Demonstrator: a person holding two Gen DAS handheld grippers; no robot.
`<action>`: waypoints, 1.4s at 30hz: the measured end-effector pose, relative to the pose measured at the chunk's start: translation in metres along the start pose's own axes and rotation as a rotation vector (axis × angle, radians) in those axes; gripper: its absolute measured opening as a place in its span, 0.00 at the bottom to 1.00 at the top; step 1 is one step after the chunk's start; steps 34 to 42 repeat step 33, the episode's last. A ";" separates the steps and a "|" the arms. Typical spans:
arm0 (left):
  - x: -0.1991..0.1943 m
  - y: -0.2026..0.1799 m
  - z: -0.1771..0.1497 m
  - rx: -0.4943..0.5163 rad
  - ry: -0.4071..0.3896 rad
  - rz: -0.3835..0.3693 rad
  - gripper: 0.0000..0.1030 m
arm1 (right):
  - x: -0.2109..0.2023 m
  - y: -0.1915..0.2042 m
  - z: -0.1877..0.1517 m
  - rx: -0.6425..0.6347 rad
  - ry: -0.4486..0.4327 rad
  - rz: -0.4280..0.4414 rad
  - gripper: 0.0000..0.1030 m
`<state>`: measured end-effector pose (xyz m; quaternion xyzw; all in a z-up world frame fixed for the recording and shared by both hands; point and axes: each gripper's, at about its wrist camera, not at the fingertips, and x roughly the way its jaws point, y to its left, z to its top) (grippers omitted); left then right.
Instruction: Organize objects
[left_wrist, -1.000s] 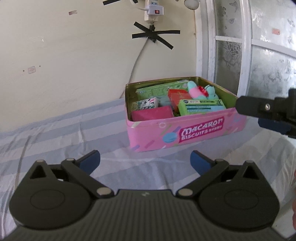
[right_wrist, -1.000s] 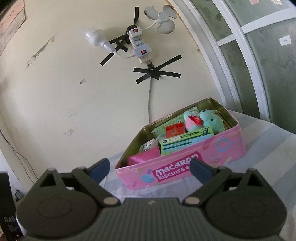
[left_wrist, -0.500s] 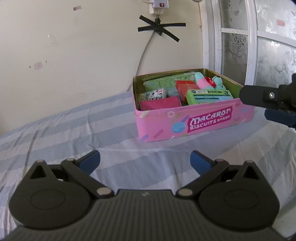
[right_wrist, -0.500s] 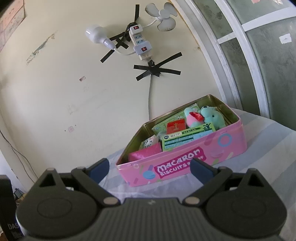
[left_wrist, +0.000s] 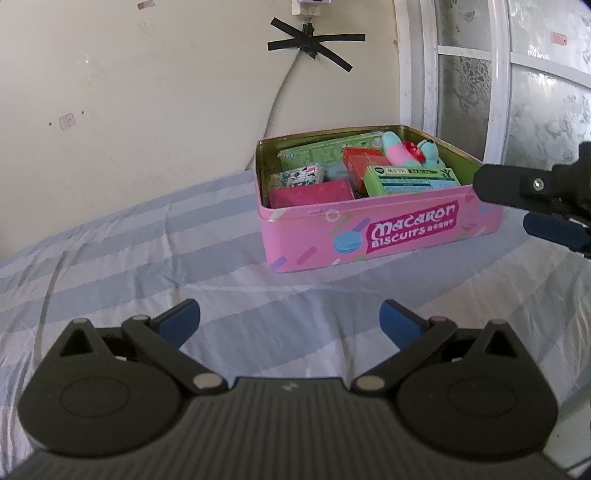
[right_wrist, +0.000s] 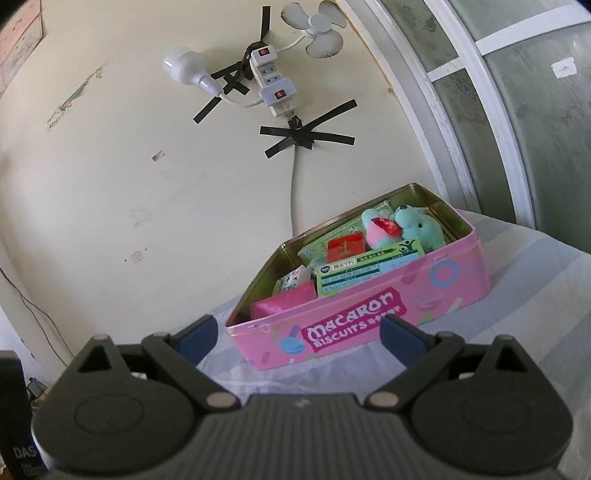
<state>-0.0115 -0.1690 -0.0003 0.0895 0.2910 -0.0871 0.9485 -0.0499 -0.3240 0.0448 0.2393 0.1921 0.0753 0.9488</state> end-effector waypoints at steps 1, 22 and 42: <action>0.000 0.000 0.000 0.001 0.001 0.000 1.00 | 0.000 0.000 0.000 0.000 0.000 0.000 0.95; 0.003 -0.004 -0.001 0.013 0.024 -0.022 1.00 | 0.000 -0.005 -0.004 0.012 0.003 -0.011 0.95; 0.004 -0.004 -0.001 0.005 0.024 -0.050 1.00 | 0.001 -0.002 -0.006 0.000 -0.002 -0.019 0.95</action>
